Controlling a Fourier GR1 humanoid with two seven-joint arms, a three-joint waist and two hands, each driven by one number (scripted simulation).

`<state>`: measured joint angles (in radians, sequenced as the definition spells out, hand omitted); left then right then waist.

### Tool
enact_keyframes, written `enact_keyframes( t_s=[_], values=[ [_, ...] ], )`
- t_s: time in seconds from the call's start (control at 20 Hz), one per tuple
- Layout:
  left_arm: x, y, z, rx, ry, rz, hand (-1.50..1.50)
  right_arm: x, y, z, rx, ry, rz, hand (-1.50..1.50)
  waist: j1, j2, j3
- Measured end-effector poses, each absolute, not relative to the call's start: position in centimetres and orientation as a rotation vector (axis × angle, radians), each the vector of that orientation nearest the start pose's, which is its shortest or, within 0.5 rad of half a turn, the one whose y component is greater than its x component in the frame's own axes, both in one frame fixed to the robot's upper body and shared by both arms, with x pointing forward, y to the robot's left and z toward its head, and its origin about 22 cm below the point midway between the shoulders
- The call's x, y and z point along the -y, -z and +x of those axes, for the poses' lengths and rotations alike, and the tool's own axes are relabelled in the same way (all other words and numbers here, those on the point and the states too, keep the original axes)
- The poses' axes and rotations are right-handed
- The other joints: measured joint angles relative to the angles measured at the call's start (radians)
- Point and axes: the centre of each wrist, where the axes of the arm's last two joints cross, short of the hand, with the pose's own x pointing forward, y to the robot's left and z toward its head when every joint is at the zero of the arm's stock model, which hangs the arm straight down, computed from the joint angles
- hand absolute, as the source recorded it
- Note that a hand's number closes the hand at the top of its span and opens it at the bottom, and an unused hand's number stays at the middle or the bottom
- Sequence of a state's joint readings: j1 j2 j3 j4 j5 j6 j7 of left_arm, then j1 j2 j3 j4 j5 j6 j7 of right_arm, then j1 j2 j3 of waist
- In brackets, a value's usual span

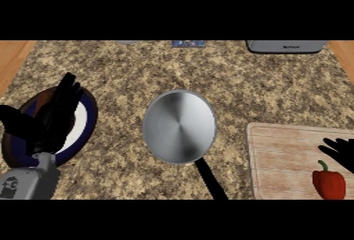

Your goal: Pick the bell pepper from the cutting board and place it in the pan

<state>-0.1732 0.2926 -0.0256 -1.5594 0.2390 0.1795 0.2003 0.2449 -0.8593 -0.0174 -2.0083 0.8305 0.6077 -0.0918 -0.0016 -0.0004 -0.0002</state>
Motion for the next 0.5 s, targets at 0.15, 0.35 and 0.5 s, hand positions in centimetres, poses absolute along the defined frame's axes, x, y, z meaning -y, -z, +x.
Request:
enact_keyframes(
  t_s=[0.15,0.35,0.5],
  values=[
    [-27.0,-6.3,28.0,1.511,-0.048,0.097,0.00,34.6,-13.2,19.4,0.892,-1.690,-0.794,-1.50,0.002,0.000,0.000],
    [-27.4,-6.5,28.1,1.517,-0.046,0.103,0.00,34.6,-12.5,19.3,0.873,-1.680,-0.804,-1.50,0.000,0.000,0.000],
    [-27.6,-6.1,28.2,1.515,-0.046,0.099,0.00,34.9,-11.5,20.0,0.873,-1.677,-0.791,-1.50,0.000,0.000,0.000]
  ],
)
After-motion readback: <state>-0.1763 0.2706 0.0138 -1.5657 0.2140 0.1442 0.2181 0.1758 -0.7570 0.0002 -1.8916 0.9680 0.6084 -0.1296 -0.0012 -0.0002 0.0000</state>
